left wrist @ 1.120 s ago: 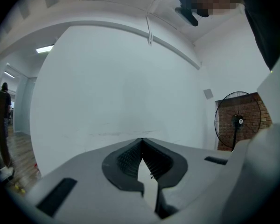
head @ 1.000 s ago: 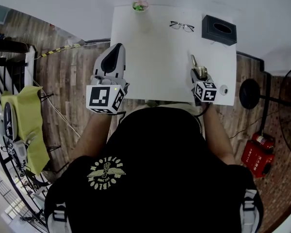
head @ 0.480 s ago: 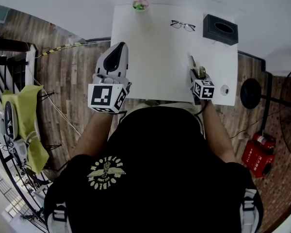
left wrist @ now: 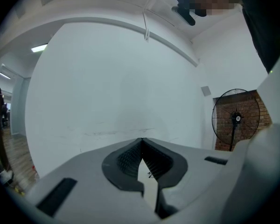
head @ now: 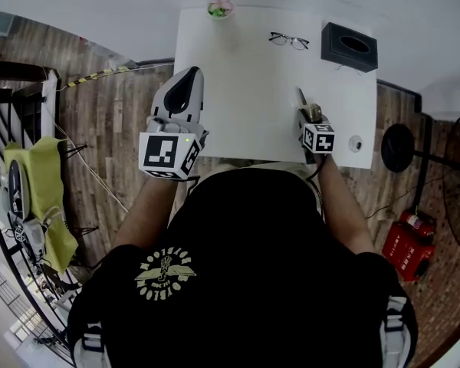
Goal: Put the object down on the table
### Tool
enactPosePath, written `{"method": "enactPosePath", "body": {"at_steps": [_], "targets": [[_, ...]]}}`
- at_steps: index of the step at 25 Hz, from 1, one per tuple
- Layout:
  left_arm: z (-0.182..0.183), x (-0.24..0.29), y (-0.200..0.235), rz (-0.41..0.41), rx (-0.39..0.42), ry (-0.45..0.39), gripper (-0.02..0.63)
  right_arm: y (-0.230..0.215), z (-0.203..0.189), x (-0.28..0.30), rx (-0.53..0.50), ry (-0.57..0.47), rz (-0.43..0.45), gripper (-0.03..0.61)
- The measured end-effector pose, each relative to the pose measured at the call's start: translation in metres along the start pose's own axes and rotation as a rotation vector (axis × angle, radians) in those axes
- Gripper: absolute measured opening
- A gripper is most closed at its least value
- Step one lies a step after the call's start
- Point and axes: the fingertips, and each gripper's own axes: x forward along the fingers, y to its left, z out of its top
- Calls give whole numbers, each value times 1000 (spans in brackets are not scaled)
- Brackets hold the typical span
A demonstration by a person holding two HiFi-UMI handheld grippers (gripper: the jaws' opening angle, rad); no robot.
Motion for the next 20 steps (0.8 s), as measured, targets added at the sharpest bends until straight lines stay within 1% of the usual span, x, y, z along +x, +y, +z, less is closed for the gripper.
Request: {"method": "enactPosePath", "body": {"at_steps": [10, 16, 20], "targets": [[-2, 12, -9, 1, 4, 15, 6, -4, -8, 14, 2, 40, 18, 104], [-4, 12, -14, 8, 7, 25, 6, -5, -7, 18, 14, 38, 37, 105], [-5, 10, -17, 23, 2, 28, 6, -7, -6, 19, 38, 40, 60, 118]]}}
